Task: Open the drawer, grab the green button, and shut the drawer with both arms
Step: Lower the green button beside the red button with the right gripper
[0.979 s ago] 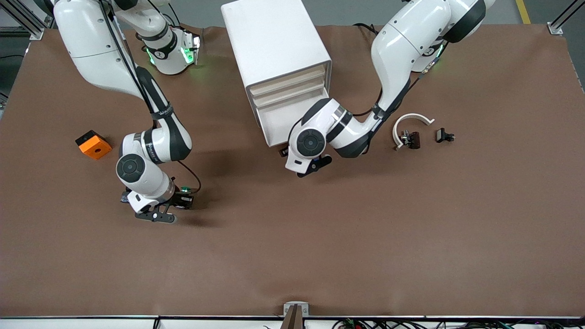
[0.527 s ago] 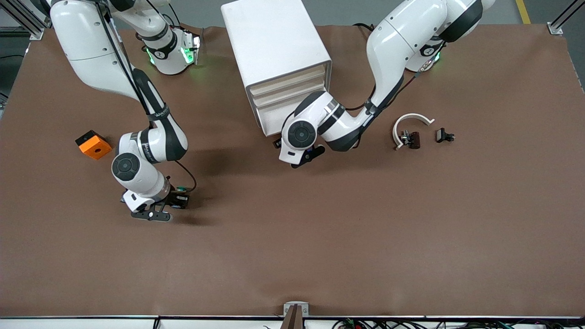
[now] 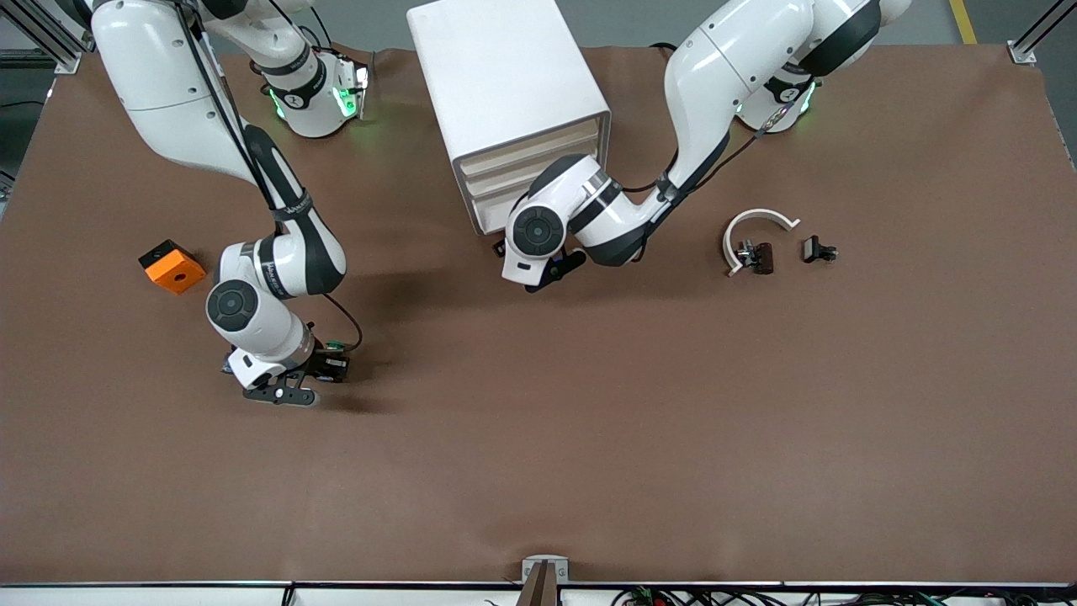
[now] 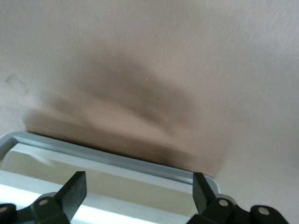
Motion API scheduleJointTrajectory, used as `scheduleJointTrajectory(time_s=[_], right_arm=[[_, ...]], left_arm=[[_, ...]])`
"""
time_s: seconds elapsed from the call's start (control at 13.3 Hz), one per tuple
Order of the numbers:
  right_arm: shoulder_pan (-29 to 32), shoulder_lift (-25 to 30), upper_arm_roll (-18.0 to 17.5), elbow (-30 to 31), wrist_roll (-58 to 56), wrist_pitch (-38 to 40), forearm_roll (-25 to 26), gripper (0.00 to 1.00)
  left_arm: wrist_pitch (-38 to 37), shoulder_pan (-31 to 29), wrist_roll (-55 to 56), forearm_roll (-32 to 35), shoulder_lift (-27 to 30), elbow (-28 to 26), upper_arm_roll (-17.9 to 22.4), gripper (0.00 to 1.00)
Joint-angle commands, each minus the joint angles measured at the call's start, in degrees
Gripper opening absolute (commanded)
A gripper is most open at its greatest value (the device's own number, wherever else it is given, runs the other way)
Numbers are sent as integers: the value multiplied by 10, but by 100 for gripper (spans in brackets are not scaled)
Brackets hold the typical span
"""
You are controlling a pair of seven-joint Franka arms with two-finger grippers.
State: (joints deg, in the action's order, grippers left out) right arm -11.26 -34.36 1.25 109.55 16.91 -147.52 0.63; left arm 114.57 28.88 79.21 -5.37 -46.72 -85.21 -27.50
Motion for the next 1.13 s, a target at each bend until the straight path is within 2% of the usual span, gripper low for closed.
scheduleJointTrajectory(time_s=[0.0, 0.38, 0.45, 0.53, 0.9, 1.05], right_arm=[[-7, 27, -5, 25, -2, -1, -20, 0], [-9, 27, -5, 24, -3, 0, -20, 0], [-8, 27, -5, 23, -9, 1, -20, 47], [-7, 27, -5, 23, -9, 0, -20, 99], [-7, 39, -4, 17, -7, 9, -20, 100], [-3, 55, -4, 0, -11, 50, -20, 100]], left_arm=[[-3, 6, 15, -7, 1, -3, -8, 100], [-10, 6, 16, -7, -11, -6, -24, 100], [-15, 7, 17, -7, -12, -6, -27, 100], [-16, 8, 18, -8, -14, -6, -29, 100], [-16, 7, 18, -8, -15, -5, -30, 100], [-19, 4, 18, -8, -14, -3, -29, 100]])
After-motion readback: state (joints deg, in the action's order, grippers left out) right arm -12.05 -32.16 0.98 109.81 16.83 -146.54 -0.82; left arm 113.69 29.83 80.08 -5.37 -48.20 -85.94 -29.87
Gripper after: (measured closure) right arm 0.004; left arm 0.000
